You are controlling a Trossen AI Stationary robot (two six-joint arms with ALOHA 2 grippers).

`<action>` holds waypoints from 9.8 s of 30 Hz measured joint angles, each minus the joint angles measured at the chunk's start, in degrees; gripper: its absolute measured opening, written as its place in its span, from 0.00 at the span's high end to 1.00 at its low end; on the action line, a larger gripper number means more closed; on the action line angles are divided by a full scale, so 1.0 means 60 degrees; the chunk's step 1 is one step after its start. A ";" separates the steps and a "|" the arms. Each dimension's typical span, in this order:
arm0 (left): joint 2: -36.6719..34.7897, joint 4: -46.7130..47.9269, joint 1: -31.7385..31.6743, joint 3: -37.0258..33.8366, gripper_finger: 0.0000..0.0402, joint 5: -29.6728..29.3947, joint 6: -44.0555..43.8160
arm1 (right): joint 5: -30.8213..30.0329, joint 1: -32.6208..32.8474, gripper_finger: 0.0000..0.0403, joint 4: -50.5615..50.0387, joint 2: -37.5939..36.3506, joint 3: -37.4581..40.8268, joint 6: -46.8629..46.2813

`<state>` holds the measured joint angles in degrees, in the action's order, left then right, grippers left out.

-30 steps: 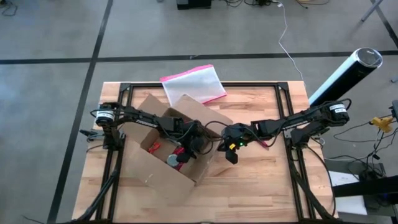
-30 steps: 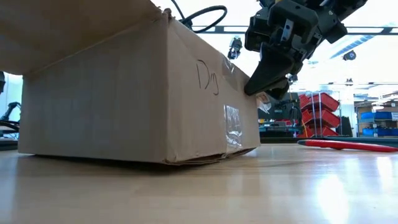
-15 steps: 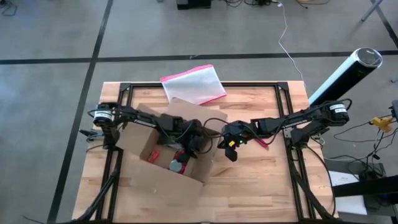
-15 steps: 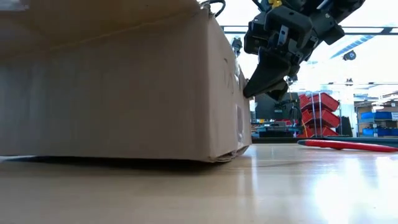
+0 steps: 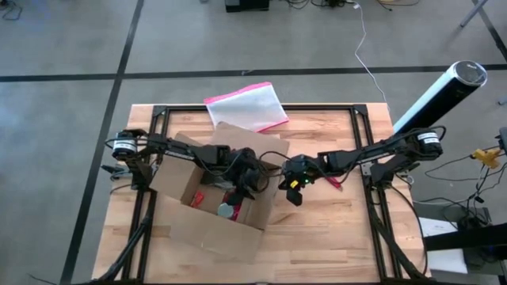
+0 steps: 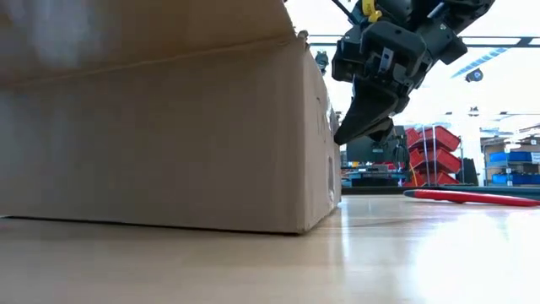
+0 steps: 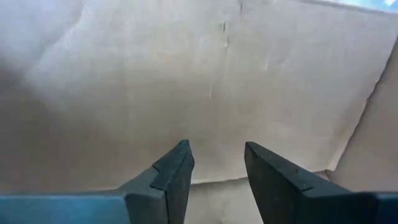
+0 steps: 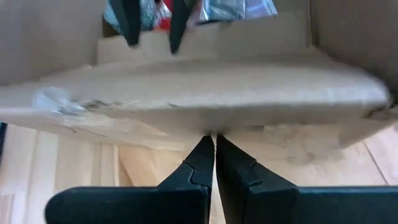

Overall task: Unpack boxes
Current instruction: Open the cardboard box using the box cutter

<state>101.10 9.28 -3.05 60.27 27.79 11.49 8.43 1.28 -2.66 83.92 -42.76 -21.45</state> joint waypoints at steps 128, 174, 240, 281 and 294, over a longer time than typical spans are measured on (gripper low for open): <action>-0.4222 0.7095 0.1293 -0.0853 0.63 0.0984 -0.2251 | 0.2922 -0.1410 0.50 -0.3910 0.3101 -0.6007 0.4019; -0.4144 0.9014 0.1333 0.0192 1.00 -0.4365 0.1016 | 0.3217 -0.1670 0.50 -0.5017 0.3210 -0.6745 0.5293; -0.3465 1.0420 0.1333 0.2245 1.00 -0.5815 0.2642 | 0.3588 -0.3250 0.51 -0.3763 0.3588 -0.6757 0.4445; -0.4884 0.7428 0.1366 -0.1176 1.00 -0.1553 -0.1687 | 0.4539 -0.2601 0.51 -0.4818 0.3116 -0.6747 0.4168; -0.6265 0.5452 0.1290 -0.2633 1.00 -0.1554 -0.2696 | 0.4275 -0.1780 0.51 -0.7529 0.2481 -0.6737 0.4821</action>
<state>63.51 41.99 4.69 44.47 18.47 -4.69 34.08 -9.40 -47.83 98.80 -83.18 7.48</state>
